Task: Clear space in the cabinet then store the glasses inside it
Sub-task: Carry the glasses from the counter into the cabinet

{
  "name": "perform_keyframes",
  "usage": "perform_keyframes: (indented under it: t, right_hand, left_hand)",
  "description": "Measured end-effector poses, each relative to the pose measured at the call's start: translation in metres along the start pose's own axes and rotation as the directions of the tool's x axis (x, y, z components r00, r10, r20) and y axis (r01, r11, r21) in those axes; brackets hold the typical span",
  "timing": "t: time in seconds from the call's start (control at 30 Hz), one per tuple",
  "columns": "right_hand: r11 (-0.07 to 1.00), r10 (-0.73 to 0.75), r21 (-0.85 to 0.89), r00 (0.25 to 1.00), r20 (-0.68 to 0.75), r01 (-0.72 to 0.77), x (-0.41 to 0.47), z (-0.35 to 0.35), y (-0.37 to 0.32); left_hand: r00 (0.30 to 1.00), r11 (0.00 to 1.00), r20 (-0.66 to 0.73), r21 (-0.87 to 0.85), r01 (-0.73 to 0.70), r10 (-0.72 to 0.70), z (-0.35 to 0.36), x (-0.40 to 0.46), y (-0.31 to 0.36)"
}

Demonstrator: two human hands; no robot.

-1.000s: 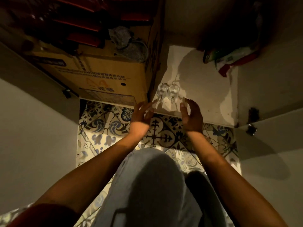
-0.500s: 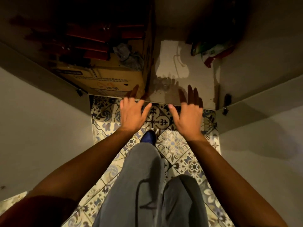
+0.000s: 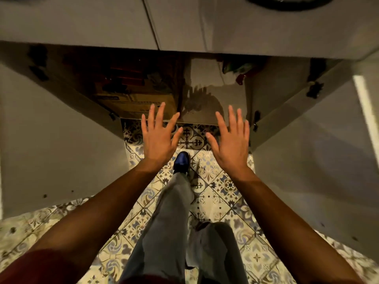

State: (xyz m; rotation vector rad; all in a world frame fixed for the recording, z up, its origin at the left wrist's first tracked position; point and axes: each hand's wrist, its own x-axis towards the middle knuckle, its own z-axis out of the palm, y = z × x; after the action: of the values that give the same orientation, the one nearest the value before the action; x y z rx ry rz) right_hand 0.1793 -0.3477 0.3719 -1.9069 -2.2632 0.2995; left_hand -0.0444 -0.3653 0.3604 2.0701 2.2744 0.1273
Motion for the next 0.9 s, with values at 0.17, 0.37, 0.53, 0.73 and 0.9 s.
perform_keyframes:
  t: [0.17, 0.37, 0.53, 0.73, 0.9]
  right_hand:
    - [1.000, -0.026, 0.008, 1.000, 0.002, 0.026, -0.027, -0.067, -0.011]
    - [0.998, -0.054, 0.017, 0.997, -0.055, 0.055, -0.044, -0.152, -0.025]
    - [0.996, -0.044, 0.067, 0.987, -0.154, 0.055, -0.052, -0.217, -0.041]
    - [0.989, -0.088, 0.087, 0.956, -0.278, 0.116, -0.040, -0.285, -0.050]
    - [0.988, -0.095, 0.080, 0.926, -0.364, 0.133, -0.009, -0.332, -0.050]
  left_hand:
    - [0.996, 0.996, 0.003, 0.020, -0.090, 0.090, -0.067, -0.018, 0.007]
    - [0.989, 0.991, -0.067, 0.028, -0.129, 0.130, -0.155, -0.030, 0.014]
    - [0.969, 0.970, -0.110, 0.128, -0.209, 0.223, -0.228, -0.031, 0.020]
    - [0.910, 0.966, -0.327, 0.117, -0.230, 0.257, -0.308, -0.005, 0.019]
    - [0.869, 0.961, -0.411, 0.095, -0.259, 0.275, -0.354, 0.024, 0.028]
